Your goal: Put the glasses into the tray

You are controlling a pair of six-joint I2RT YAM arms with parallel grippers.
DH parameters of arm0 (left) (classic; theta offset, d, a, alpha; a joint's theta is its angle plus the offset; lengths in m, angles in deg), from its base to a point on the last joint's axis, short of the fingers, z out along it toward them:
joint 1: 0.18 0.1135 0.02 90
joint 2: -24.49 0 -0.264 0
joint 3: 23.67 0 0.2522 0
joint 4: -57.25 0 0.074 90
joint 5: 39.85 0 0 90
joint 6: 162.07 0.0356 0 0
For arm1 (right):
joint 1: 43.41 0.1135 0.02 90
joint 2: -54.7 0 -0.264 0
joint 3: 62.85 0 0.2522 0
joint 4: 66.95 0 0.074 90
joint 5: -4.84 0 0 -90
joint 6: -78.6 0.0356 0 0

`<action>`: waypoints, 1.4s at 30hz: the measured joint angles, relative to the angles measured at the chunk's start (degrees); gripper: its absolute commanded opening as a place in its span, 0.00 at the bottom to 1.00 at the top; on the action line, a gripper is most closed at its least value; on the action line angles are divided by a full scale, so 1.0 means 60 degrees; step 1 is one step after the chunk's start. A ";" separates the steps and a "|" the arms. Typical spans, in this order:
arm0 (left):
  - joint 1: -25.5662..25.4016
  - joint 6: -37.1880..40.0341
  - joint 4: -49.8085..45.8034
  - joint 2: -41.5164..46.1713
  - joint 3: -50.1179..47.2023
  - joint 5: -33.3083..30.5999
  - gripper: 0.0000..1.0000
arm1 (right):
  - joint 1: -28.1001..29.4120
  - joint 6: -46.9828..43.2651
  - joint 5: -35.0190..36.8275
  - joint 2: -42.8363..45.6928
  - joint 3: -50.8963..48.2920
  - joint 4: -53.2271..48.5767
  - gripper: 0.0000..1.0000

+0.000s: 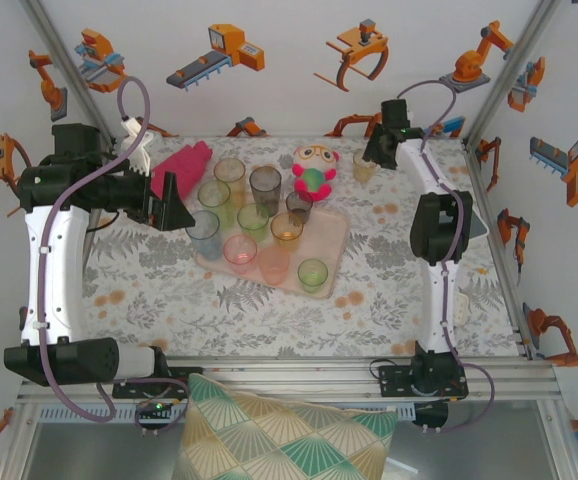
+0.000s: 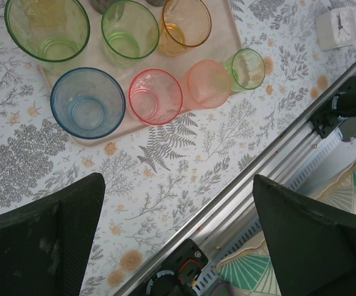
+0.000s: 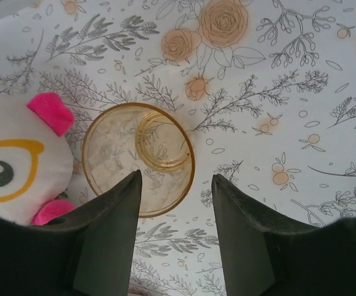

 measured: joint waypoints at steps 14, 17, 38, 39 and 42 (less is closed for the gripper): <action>0.0000 0.0000 -0.0036 0.0000 0.0000 0.0000 0.97 | -0.0197 -0.0004 0.0102 -0.0018 -0.0004 -0.0229 0.40; 0.0000 0.0000 -0.0036 0.0000 0.0000 0.0000 0.97 | -0.0240 0.0000 0.0084 -0.0018 0.0000 -0.0277 0.39; 0.0000 0.0000 -0.0040 0.0000 0.0000 0.0000 0.97 | -0.0266 0.0000 -0.0153 -0.0579 0.0393 -0.0772 0.25; 0.0000 0.0000 -0.0036 0.0000 0.0000 0.0000 0.97 | -0.0266 -0.0004 -0.0153 -0.0579 0.0393 -0.0765 0.24; 0.0000 0.0000 -0.0036 0.0000 0.0000 0.0000 0.97 | -0.0266 -0.0004 -0.0153 -0.0579 0.0397 -0.0769 0.19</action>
